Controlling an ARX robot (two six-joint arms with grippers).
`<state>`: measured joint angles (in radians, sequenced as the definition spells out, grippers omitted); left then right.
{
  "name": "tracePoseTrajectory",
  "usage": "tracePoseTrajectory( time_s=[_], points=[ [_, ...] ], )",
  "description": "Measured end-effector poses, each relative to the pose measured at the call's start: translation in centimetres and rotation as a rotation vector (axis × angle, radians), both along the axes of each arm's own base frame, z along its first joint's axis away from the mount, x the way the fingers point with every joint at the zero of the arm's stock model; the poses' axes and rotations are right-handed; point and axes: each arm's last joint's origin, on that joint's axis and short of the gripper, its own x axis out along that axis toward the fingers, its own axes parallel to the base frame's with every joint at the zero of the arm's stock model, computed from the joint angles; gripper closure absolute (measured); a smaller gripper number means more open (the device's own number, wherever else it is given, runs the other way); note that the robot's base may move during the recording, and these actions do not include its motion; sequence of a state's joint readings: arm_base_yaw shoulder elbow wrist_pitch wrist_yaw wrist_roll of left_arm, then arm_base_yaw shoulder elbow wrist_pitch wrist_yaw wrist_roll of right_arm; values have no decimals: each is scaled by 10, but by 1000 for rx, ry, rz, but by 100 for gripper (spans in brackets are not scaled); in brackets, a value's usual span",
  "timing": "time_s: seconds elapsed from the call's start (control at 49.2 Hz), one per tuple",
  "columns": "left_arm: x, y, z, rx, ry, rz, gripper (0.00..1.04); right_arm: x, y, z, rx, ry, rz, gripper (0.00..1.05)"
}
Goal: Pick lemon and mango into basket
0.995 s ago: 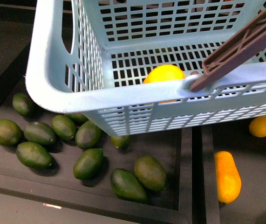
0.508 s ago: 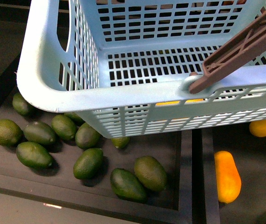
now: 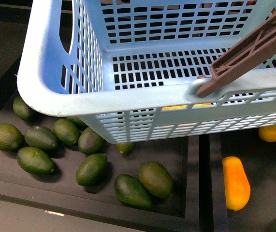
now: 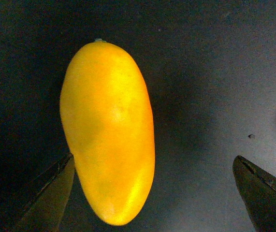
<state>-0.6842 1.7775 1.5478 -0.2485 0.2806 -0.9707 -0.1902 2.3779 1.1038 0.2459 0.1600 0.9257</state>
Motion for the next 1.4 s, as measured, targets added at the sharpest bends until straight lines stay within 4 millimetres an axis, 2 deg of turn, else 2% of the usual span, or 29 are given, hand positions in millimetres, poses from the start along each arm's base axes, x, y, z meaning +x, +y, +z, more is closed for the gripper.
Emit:
tracePoseTrajectory(
  time_s=[0.183, 0.447, 0.731, 0.833, 0.934, 1.036, 1.219, 1.402],
  points=[
    [0, 0, 0, 0, 0, 0, 99, 16, -4, -10, 11, 3, -12, 9],
    [0, 0, 0, 0, -1, 1, 99, 25, -5, -29, 16, 44, -13, 9],
    [0, 0, 0, 0, 1, -1, 99, 36, -3, -34, 13, 47, -5, 9],
    [0, 0, 0, 0, 0, 1, 99, 38, -2, -34, 13, 50, -5, 18],
    [0, 0, 0, 0, 0, 0, 99, 38, -2, -35, 12, 51, -7, 37],
    [0, 0, 0, 0, 1, -1, 99, 31, -4, -35, 11, 49, -12, 47],
    [0, 0, 0, 0, 0, 0, 99, 6, -16, -23, 5, 39, -14, 47],
    [0, 0, 0, 0, 0, 0, 99, -26, -42, 22, -52, -18, -16, 47]
  ],
)
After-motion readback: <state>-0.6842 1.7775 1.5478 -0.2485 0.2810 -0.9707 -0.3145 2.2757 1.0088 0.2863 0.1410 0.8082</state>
